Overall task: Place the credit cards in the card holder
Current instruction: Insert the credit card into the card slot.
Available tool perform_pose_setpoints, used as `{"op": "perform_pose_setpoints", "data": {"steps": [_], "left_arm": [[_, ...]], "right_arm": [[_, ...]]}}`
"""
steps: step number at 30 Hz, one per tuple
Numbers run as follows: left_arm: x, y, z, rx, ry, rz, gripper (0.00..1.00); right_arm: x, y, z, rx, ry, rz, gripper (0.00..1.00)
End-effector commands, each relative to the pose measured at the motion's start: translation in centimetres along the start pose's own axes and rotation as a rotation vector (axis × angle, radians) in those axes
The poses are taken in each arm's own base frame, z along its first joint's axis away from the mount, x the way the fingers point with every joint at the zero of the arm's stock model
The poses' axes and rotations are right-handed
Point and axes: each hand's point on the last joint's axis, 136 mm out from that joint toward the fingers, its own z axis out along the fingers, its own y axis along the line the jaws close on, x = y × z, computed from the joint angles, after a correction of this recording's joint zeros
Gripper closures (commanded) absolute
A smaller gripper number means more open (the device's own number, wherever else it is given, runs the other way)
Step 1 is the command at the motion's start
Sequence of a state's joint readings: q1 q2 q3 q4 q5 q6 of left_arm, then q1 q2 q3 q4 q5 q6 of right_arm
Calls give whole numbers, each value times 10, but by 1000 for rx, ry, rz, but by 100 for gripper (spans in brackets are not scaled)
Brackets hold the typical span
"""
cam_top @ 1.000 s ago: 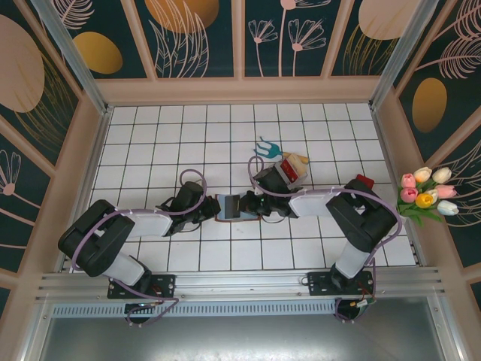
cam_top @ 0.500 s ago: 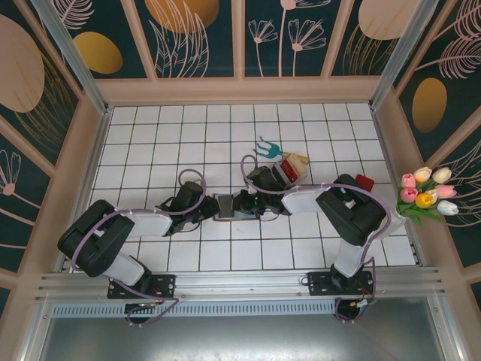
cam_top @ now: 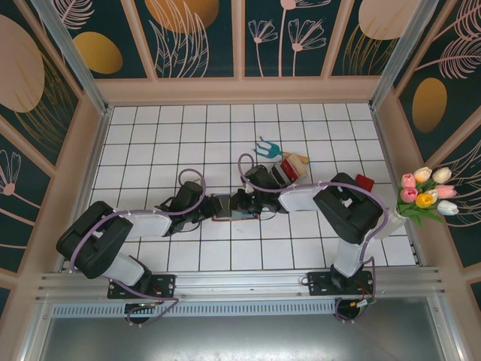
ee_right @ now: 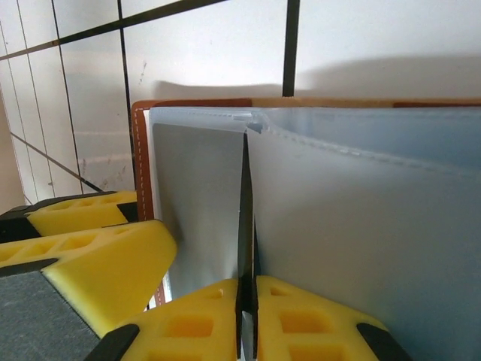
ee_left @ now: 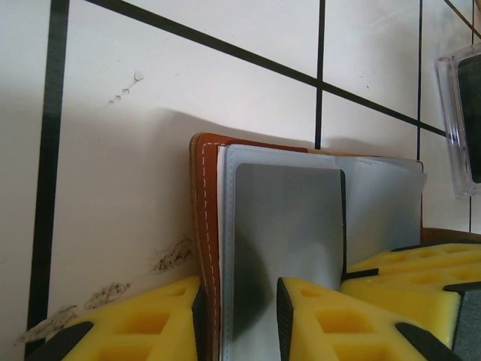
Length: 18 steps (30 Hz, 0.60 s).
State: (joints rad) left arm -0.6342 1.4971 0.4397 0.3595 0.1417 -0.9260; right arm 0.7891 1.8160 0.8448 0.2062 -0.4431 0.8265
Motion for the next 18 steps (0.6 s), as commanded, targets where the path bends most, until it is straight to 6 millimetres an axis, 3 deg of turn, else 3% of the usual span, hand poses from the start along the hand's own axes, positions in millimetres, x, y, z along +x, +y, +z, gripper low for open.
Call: {"op": "perform_pose_setpoints", "data": {"steps": [1, 6, 11, 18], "left_arm": [[11, 9, 0, -26, 38, -12, 68], [9, 18, -1, -77, 29, 0, 70], [8, 29, -3, -133, 13, 2, 76], [12, 40, 2, -175, 28, 1, 79]], "right_arm": [[1, 28, 4, -85, 17, -31, 85], [-3, 22, -5, -15, -14, -47, 80], [-7, -6, -24, 163, -63, -59, 71], [2, -35, -31, 273, -52, -46, 69]]}}
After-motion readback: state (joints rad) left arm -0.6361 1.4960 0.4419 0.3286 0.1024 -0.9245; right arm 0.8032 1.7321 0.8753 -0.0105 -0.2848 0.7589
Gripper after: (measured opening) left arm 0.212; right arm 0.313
